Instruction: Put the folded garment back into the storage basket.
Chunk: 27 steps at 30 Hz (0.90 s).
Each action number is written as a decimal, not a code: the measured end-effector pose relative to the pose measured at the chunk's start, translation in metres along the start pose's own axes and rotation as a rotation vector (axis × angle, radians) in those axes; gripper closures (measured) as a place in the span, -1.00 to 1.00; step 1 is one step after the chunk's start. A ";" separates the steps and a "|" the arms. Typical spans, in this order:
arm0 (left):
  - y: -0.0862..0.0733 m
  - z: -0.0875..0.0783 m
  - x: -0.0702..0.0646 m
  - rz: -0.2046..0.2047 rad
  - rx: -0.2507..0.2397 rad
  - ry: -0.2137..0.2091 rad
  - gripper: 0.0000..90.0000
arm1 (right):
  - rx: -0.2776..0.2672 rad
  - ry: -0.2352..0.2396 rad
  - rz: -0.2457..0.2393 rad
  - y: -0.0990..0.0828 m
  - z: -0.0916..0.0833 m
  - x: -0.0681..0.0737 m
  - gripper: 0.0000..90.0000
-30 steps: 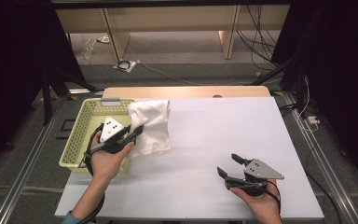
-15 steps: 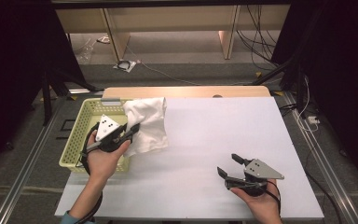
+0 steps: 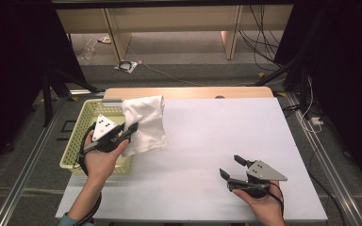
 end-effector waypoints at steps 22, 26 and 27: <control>0.005 -0.008 0.017 -0.020 -0.012 0.033 0.65 | 0.007 0.000 -0.001 -0.001 0.000 0.000 -0.38; 0.006 -0.009 0.020 -0.022 -0.014 0.039 0.65 | 0.008 -0.001 -0.002 -0.001 0.000 0.000 -0.38; 0.006 -0.009 0.020 -0.022 -0.013 0.040 0.65 | 0.007 -0.001 -0.001 -0.001 0.000 0.000 -0.38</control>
Point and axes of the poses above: each handheld gripper's, and its own axes: z roughly forward along the jaws, y roughly out of its top, x roughly to its left, the point moved 8 cm from there along z, roughly forward along the jaws, and after that the axes turned 1 degree about z, right-handed, at the moved point
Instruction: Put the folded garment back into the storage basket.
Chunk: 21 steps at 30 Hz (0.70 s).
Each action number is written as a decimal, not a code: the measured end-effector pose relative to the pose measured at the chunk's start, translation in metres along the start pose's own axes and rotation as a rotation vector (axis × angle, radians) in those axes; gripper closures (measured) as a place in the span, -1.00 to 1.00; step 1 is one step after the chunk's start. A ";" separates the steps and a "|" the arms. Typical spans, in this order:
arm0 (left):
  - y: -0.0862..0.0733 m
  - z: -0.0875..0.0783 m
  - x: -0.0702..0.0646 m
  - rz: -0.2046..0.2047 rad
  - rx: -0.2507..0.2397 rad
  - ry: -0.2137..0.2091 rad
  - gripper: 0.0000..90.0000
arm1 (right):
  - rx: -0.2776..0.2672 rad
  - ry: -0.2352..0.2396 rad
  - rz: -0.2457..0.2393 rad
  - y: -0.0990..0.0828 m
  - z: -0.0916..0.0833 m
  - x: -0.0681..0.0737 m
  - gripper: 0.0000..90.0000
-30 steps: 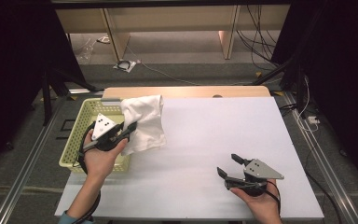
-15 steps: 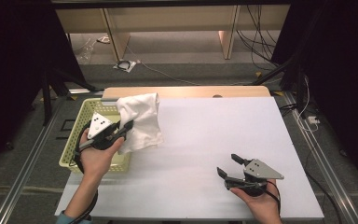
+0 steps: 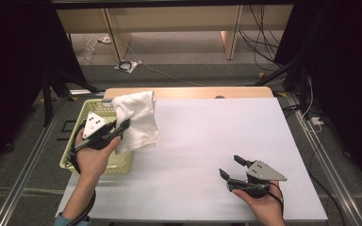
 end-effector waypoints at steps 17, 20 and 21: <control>0.001 -0.004 0.013 -0.014 0.005 0.021 0.65 | 0.003 0.005 0.002 -0.001 0.001 0.001 -0.39; 0.001 -0.005 0.015 -0.016 0.003 0.025 0.65 | 0.001 0.004 0.002 0.000 0.001 0.001 -0.39; 0.001 -0.005 0.015 -0.016 0.003 0.025 0.65 | 0.001 0.004 0.002 0.000 0.001 0.001 -0.39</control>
Point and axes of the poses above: each handheld gripper's, and its own axes: z roughly forward along the jaws, y roughly out of its top, x roughly to its left, the point moved 8 cm from there along z, roughly forward along the jaws, and after that the axes turned 1 degree about z, right-handed, at the moved point
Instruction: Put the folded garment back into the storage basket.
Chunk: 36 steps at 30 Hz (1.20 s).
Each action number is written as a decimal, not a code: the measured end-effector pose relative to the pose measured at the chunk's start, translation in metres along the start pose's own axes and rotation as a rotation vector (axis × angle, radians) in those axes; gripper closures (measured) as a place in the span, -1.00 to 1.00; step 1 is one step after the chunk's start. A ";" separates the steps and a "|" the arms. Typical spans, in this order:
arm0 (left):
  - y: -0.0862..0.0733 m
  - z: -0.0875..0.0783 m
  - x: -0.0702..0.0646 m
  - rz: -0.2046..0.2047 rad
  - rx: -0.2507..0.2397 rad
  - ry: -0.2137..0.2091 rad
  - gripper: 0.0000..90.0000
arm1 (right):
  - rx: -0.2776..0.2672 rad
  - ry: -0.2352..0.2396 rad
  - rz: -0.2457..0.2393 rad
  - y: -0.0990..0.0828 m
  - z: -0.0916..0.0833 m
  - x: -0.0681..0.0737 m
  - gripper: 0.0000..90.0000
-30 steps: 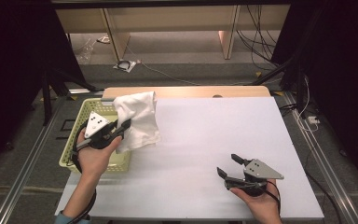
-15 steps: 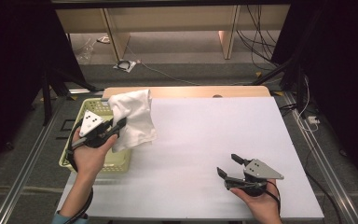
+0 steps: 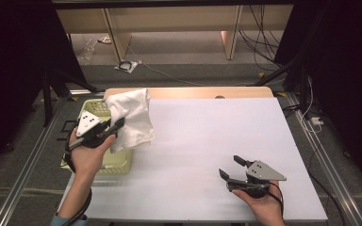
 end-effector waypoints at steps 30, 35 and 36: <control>0.003 -0.006 0.016 -0.019 -0.007 0.020 0.65 | -0.003 0.000 0.001 0.000 0.000 0.000 -0.39; 0.002 -0.006 0.017 -0.018 -0.005 0.021 0.65 | -0.001 0.001 0.001 0.000 0.000 0.000 -0.39; 0.002 -0.006 0.018 -0.017 -0.004 0.022 0.64 | 0.000 0.000 0.001 0.000 0.000 0.000 -0.39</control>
Point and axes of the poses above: each handheld gripper's, and its own axes: z roughly forward along the jaws, y roughly out of its top, x roughly to its left, the point moved 8 cm from there along z, roughly forward along the jaws, and after that the axes turned 1 degree about z, right-handed, at the moved point
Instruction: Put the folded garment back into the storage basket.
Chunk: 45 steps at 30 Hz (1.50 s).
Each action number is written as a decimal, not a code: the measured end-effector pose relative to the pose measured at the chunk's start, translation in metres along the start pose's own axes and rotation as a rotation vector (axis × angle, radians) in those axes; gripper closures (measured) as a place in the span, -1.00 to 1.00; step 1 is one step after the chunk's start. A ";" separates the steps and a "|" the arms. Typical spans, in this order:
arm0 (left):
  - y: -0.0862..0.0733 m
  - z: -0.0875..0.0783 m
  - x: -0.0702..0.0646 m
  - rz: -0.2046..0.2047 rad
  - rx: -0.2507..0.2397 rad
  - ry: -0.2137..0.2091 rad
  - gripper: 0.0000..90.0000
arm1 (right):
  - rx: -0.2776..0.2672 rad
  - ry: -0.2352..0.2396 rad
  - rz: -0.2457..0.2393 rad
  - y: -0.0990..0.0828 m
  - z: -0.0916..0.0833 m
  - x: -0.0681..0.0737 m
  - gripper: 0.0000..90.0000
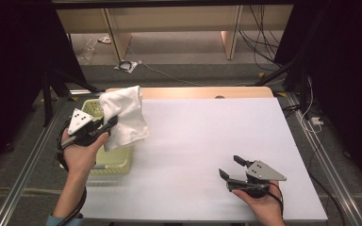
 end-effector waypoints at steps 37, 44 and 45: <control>-0.001 -0.004 0.016 -0.023 0.018 0.020 0.65 | -0.001 -0.001 -0.002 0.000 0.000 0.001 -0.39; 0.002 -0.006 0.018 -0.019 0.026 0.016 0.65 | -0.003 -0.005 -0.004 0.001 0.001 0.000 -0.39; 0.002 -0.005 0.019 -0.019 0.027 0.017 0.65 | -0.005 -0.006 -0.004 0.001 0.000 0.000 -0.39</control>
Point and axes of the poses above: each handheld gripper's, and its own axes: z roughly forward along the jaws, y roughly out of its top, x roughly to its left, the point moved 8 cm from there along z, roughly forward along the jaws, and after that the axes turned 1 degree about z, right-handed, at the moved point
